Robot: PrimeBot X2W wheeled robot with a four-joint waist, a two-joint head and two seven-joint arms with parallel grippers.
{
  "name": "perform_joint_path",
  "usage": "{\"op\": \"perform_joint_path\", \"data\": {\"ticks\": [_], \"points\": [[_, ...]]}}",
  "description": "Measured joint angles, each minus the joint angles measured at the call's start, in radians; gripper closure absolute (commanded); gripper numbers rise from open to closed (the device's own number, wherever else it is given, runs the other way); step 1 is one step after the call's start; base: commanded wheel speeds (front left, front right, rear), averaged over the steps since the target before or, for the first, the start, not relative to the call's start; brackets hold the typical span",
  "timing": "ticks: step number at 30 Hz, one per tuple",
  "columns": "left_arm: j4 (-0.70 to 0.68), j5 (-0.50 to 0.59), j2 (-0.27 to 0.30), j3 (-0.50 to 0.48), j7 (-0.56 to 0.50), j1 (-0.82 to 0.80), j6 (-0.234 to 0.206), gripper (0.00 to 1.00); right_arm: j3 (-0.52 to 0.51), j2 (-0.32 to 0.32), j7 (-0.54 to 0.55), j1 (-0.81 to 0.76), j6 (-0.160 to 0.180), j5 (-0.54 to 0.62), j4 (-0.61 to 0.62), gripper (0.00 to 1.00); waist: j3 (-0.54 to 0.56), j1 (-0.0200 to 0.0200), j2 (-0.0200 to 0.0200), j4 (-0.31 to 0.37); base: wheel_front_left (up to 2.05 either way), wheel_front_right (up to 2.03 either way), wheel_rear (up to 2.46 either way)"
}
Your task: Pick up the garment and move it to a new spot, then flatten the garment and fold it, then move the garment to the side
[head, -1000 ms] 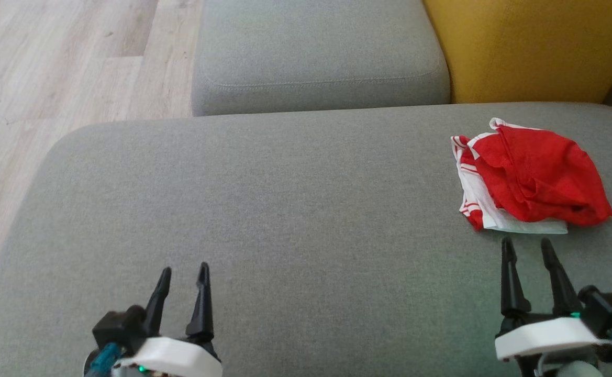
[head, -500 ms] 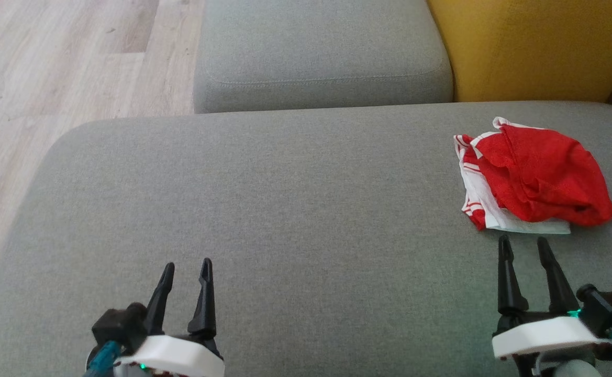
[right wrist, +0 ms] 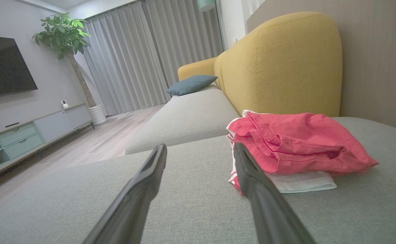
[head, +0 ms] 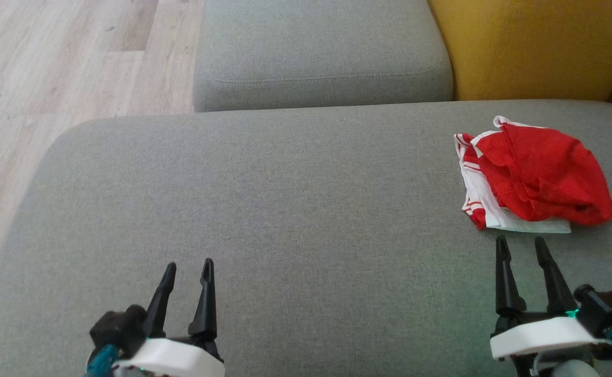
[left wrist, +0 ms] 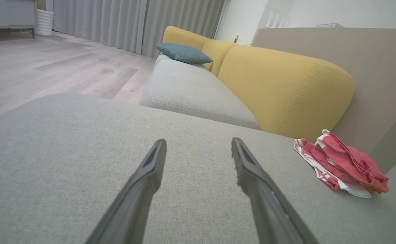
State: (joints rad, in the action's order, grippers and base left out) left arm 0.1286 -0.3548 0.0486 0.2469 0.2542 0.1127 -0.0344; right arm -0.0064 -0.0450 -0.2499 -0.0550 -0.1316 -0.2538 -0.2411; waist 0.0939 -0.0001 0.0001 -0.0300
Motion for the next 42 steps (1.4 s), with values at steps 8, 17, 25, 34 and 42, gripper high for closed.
{"op": "perform_joint_path", "data": {"ticks": [8, 17, 25, 34, 42], "points": [[0.06, -0.018, -0.002, 0.001, -0.002, 0.034, -0.001, 1.0, 0.002, 0.001, 0.001, -0.02, 0.0, -0.001, -0.071, 1.0, -0.001, 0.0, 0.0, 0.0, 0.0, 0.0, 0.0], [0.094, -0.116, -0.001, -0.004, -0.024, 0.064, 0.009, 1.0, -0.002, 0.001, 0.028, -0.055, 0.0, -0.1, -0.099, 1.0, -0.009, 0.0, 0.0, 0.003, 0.0, 0.0, 0.0], [0.098, -0.188, 0.0, -0.016, -0.042, 0.057, 0.017, 1.0, -0.008, 0.001, 0.049, -0.052, 0.0, -0.174, -0.095, 1.0, -0.014, 0.0, 0.0, 0.004, 0.0, 0.0, 0.0], [0.102, -0.281, 0.002, -0.036, -0.061, 0.036, 0.027, 1.0, -0.018, 0.002, 0.075, -0.03, 0.0, -0.272, -0.092, 1.0, -0.021, 0.0, 0.0, 0.006, 0.0, 0.0, 0.0], [0.104, -0.363, 0.003, -0.057, -0.083, 0.02, 0.036, 1.0, -0.03, 0.002, 0.097, -0.028, 0.0, -0.358, -0.089, 1.0, -0.027, 0.0, 0.0, 0.008, 0.0, 0.0, 0.0]]}}
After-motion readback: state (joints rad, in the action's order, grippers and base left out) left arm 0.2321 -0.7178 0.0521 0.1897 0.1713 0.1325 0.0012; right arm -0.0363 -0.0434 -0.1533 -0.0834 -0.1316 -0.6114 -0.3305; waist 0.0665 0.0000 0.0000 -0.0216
